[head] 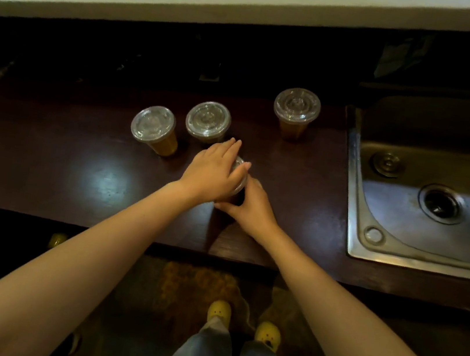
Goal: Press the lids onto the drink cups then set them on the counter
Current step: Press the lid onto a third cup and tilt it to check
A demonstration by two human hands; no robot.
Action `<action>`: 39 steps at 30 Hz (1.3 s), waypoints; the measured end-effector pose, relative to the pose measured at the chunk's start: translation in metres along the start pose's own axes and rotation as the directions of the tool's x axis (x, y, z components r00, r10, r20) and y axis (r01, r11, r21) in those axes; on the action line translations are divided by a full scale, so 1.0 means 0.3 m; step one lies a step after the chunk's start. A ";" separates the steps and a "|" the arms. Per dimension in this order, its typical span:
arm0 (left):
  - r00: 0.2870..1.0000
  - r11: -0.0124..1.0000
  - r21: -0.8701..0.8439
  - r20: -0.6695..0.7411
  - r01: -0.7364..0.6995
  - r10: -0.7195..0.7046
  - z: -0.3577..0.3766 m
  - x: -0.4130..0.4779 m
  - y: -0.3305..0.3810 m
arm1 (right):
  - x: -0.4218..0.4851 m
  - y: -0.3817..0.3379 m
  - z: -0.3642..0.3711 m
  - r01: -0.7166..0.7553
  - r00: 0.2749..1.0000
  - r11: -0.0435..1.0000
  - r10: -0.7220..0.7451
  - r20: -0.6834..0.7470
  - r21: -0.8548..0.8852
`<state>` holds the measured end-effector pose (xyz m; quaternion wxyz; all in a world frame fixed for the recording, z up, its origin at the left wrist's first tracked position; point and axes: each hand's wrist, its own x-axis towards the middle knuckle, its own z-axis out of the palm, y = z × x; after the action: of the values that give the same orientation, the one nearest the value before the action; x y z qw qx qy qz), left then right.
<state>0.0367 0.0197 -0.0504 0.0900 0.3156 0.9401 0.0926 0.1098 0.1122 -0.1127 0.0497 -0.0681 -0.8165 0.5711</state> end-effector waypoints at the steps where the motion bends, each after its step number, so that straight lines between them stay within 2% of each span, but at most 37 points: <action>1: 1.000 1.000 -0.020 0.000 -0.010 0.010 -0.034 0.008 0.007 | 0.003 -0.021 -0.023 0.025 1.000 1.000 -0.025 0.000 0.004; 6: 0.991 0.953 -0.282 -0.101 -0.113 0.087 -0.298 0.047 0.073 | 0.040 -0.187 -0.180 0.147 0.987 0.989 -0.145 -0.072 0.013; 9: 0.974 0.881 -0.429 -0.182 -0.200 0.133 -0.483 0.026 0.120 | 0.065 -0.324 -0.282 0.289 0.945 0.957 -0.286 -0.157 -0.002; 11: 0.976 0.831 -0.522 -0.194 -0.191 0.102 -0.580 0.019 0.133 | 0.085 -0.419 -0.343 0.363 0.908 0.929 -0.370 -0.197 -0.075; 12: 0.984 0.785 -0.601 -0.166 -0.152 0.064 -0.623 0.020 0.136 | 0.097 -0.464 -0.372 0.383 0.890 0.914 -0.403 -0.213 -0.133; 14: 0.999 0.625 -0.780 -0.025 -0.036 0.027 -0.695 0.022 0.138 | 0.116 -0.549 -0.425 0.405 0.856 0.865 -0.472 -0.212 -0.295; 16: 0.991 0.514 -0.858 0.092 0.029 0.097 -0.738 0.017 0.142 | 0.128 -0.617 -0.468 0.423 0.823 0.794 -0.538 -0.181 -0.437; 19: 0.989 0.324 -0.946 0.056 0.008 0.138 -0.764 0.012 0.148 | 0.138 -0.693 -0.509 0.461 0.773 0.700 -0.619 -0.141 -0.546; 21: 0.994 0.247 -0.969 -0.004 -0.031 0.112 -0.772 0.008 0.161 | 0.141 -0.723 -0.522 0.479 0.769 0.689 -0.629 -0.119 -0.544; 23: 0.994 0.238 -0.966 -0.090 -0.102 0.059 -0.770 0.002 0.170 | 0.131 -0.744 -0.535 0.470 0.818 0.768 -0.564 -0.112 -0.436; 26: 0.951 0.332 -0.895 -0.309 -0.299 0.023 -0.750 -0.016 0.165 | 0.084 -0.784 -0.548 0.289 0.955 0.956 -0.291 -0.050 -0.048; 29: 0.839 0.456 -0.720 -0.528 -0.523 0.128 -0.736 -0.053 0.153 | 0.051 -0.811 -0.538 0.123 0.988 0.962 -0.142 0.059 0.243; 31: 0.746 0.495 -0.581 -0.619 -0.646 0.247 -0.731 -0.068 0.146 | 0.045 -0.833 -0.527 0.085 0.992 0.951 -0.109 0.065 0.298; 33: 0.703 0.507 -0.511 -0.633 -0.694 0.324 -0.725 -0.067 0.137 | 0.049 -0.843 -0.517 0.092 0.994 0.952 -0.103 0.026 0.291; 34: 0.719 0.511 -0.524 -0.611 -0.681 0.332 -0.722 -0.060 0.128 | 0.051 -0.844 -0.512 0.105 0.994 0.949 -0.109 -0.005 0.298; 36: 0.818 0.507 -0.647 -0.500 -0.570 0.283 -0.722 -0.047 0.118 | 0.061 -0.831 -0.504 0.150 0.988 0.939 -0.135 -0.069 0.309; 37: 0.877 0.464 -0.745 -0.417 -0.479 0.237 -0.727 -0.047 0.115 | 0.064 -0.822 -0.502 0.188 0.981 0.944 -0.168 -0.094 0.272; 39: 0.953 0.258 -0.927 -0.224 -0.273 0.203 -0.733 -0.044 0.106 | 0.071 -0.805 -0.500 0.266 0.962 0.954 -0.254 -0.100 0.137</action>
<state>0.0154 0.0107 0.1710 0.2159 0.3355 0.6455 0.6513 0.0995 0.1729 0.1658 0.1624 0.0208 -0.7706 0.6160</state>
